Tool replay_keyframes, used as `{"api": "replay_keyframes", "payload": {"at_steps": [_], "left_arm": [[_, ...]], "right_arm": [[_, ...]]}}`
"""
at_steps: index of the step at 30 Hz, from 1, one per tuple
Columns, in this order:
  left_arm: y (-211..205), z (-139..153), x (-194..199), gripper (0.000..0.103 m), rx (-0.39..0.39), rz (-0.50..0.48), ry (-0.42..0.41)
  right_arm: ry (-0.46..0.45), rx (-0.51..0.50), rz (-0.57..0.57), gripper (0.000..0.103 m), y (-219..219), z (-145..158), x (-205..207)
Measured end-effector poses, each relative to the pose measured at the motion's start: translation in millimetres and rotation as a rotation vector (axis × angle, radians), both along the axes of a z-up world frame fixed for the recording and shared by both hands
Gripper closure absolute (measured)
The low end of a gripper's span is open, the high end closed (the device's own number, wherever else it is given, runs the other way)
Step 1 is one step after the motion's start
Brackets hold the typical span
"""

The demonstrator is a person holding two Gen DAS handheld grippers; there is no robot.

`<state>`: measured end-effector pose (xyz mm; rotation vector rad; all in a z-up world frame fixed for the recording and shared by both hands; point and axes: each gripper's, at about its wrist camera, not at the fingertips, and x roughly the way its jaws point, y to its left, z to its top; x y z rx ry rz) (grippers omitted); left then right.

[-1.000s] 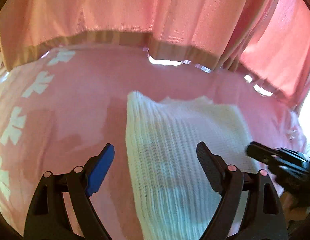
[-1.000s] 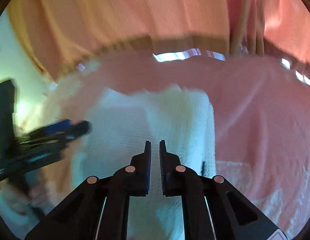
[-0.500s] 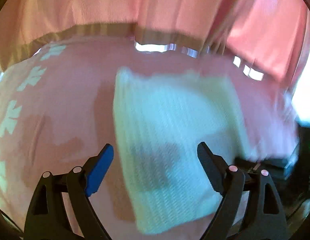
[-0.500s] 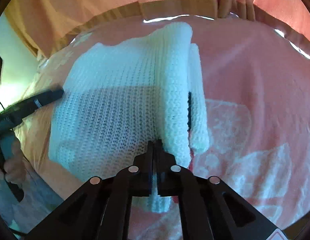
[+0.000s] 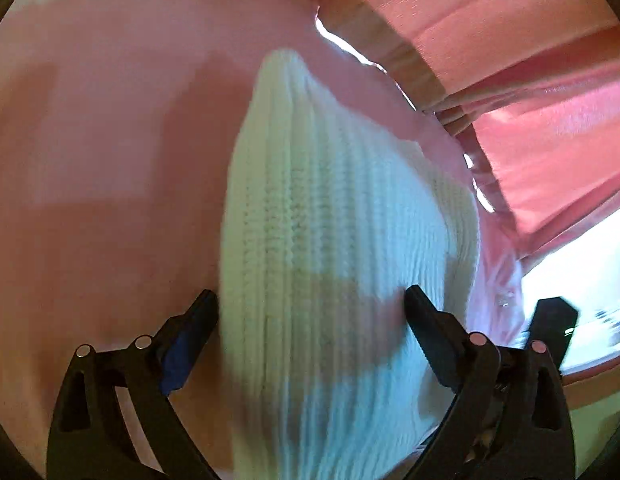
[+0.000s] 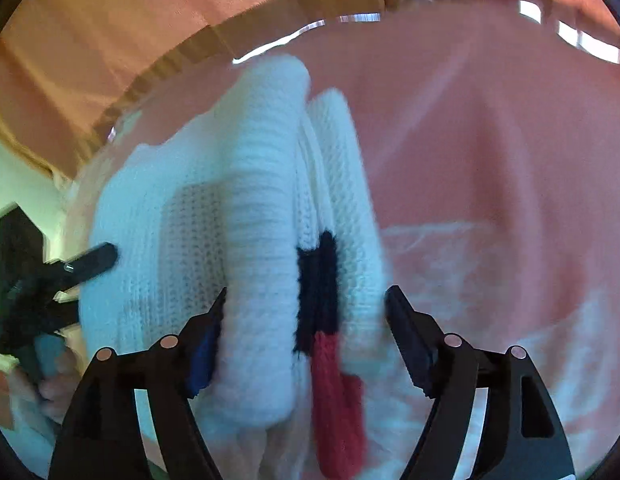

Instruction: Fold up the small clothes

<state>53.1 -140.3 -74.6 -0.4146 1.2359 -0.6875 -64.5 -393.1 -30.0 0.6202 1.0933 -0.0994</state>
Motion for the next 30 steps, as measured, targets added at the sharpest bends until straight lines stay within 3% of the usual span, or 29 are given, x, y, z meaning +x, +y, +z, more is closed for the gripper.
{"api": "replay_keyframes", "payload": {"at_steps": [1, 3, 6, 10, 12, 13, 14, 15, 16, 17, 20, 22, 24, 26, 27, 30], "left_arm": [[0, 1, -1, 0.022, -0.003, 0.003, -0.026], [-5, 7, 1, 0.054, 0.011, -0.029, -0.047], [-2, 42, -4, 0.062, -0.002, -0.032, -0.147], [12, 95, -18, 0.061, -0.010, -0.031, -0.300], [23, 102, -17, 0.047, 0.044, 0.021, -0.348], [27, 97, -15, 0.042, 0.100, 0.049, -0.363], [27, 84, -11, 0.037, 0.202, 0.078, -0.360], [25, 75, -8, 0.038, 0.258, 0.085, -0.346], [25, 65, -5, 0.038, 0.306, 0.095, -0.326], [27, 58, -5, 0.038, 0.329, 0.108, -0.315], [35, 68, -14, 0.038, 0.315, 0.099, -0.354], [37, 77, -25, 0.035, 0.296, 0.089, -0.394], [36, 80, -36, 0.031, 0.308, 0.071, -0.441], [27, 73, -38, 0.031, 0.363, 0.042, -0.452], [23, 67, -39, 0.031, 0.389, 0.023, -0.450], [12, 60, -47, 0.031, 0.433, -0.002, -0.484]], "right_arm": [[-0.014, 0.029, -0.008, 0.043, 1, -2, 3], [-0.056, 0.032, -0.001, 0.064, 4, 7, 2], [-0.197, 0.007, 0.029, 0.071, 19, 42, -1], [-0.363, -0.046, 0.092, 0.071, 45, 91, 1], [-0.334, -0.060, 0.091, 0.067, 41, 85, 5], [-0.283, -0.075, 0.085, 0.067, 40, 72, 10], [-0.205, -0.091, 0.077, 0.067, 39, 52, 18], [-0.122, -0.129, 0.051, 0.067, 38, 35, 22], [-0.094, -0.144, 0.038, 0.067, 37, 28, 21], [-0.128, -0.138, 0.027, 0.067, 39, 32, 17], [-0.238, -0.231, 0.065, 0.067, 57, 74, 5], [-0.300, -0.234, 0.123, 0.067, 72, 90, -3], [-0.258, -0.256, 0.177, 0.074, 90, 80, -2], [-0.104, -0.280, 0.204, 0.079, 97, 45, 10], [-0.083, -0.288, 0.206, 0.080, 97, 36, 12], [-0.135, -0.328, 0.202, 0.080, 101, 54, 5]]}}
